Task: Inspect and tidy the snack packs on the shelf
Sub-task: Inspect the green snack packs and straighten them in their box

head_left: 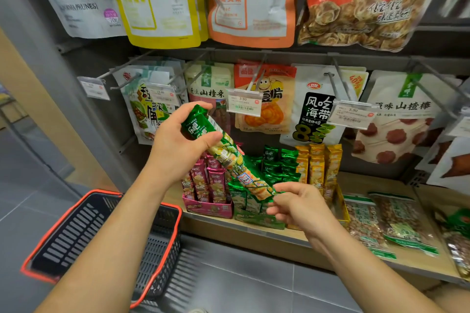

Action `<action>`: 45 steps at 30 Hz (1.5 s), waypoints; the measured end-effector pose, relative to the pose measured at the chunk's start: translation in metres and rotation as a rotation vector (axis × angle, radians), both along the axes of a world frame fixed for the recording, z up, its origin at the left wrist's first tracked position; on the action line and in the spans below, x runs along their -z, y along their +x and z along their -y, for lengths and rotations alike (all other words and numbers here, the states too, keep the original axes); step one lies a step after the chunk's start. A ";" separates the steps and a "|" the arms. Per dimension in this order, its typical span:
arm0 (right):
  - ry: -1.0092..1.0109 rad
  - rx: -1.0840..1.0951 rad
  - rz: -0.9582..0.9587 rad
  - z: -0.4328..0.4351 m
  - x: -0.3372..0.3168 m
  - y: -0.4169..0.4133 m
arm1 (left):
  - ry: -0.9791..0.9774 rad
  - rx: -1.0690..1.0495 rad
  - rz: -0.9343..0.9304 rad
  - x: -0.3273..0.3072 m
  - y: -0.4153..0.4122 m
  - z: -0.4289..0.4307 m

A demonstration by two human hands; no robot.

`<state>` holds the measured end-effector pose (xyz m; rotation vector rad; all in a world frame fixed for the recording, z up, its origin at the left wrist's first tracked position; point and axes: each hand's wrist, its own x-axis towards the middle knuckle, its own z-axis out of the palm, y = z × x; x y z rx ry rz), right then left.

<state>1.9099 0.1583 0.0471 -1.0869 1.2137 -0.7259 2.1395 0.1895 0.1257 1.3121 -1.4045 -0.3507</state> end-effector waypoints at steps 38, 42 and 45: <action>-0.947 -0.589 -1.201 0.087 0.056 0.023 | 0.409 0.136 0.604 0.113 -0.024 0.082; -0.938 -0.641 -1.172 0.086 0.054 0.020 | 0.505 0.125 0.593 0.124 -0.026 0.088; -0.935 -0.697 -1.143 0.087 0.053 0.017 | 0.470 0.051 0.884 0.132 -0.027 0.092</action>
